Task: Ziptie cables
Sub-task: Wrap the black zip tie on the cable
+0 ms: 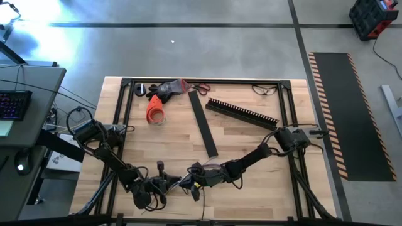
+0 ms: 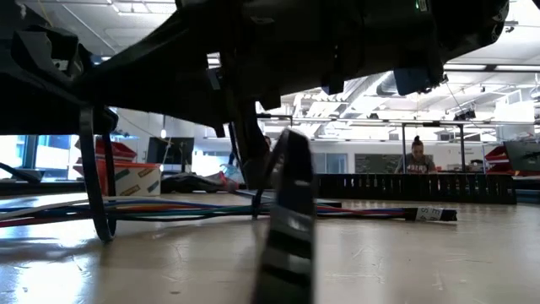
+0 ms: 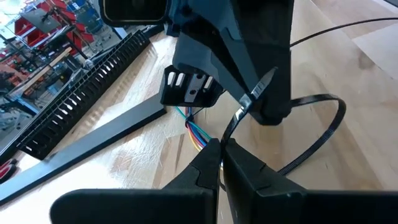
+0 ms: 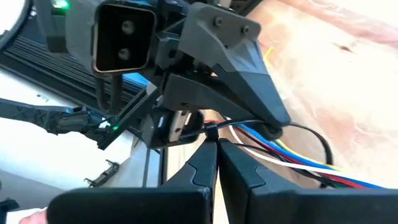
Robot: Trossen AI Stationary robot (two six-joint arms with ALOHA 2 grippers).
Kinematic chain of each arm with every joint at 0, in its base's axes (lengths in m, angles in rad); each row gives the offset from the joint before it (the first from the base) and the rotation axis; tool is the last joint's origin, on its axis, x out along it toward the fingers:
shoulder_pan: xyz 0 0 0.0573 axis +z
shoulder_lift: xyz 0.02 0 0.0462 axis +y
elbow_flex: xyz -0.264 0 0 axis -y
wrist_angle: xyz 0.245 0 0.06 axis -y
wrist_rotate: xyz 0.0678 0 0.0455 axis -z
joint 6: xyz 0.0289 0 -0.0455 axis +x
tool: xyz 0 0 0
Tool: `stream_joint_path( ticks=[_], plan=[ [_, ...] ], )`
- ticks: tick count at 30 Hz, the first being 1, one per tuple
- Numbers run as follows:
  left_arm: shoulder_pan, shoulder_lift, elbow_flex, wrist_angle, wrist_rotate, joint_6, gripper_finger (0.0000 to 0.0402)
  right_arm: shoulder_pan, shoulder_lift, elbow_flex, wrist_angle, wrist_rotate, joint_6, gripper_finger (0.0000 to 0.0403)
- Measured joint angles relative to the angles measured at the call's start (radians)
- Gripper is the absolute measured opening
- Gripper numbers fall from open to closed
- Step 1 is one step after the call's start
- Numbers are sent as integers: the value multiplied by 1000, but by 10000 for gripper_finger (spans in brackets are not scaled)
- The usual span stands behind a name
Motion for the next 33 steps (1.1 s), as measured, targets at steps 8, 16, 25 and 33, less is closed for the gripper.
stream_joint_path(
  ticks=[8, 16, 25, 33],
  plan=[
    [0, 0, 16, 3, -2, 40, 0, -13, 30, 0, 6, 12, 39, 0],
    [2, 0, 40, 8, -7, 79, 0, -21, 99, 5, 102, -11, 60, 0],
    [-13, -1, 43, 10, -63, 79, 0, -14, 74, 0, 20, 9, -101, 0],
    [-18, -1, 43, 9, -68, 70, 0, -13, -38, -4, -372, -38, -178, 2]
  ],
)
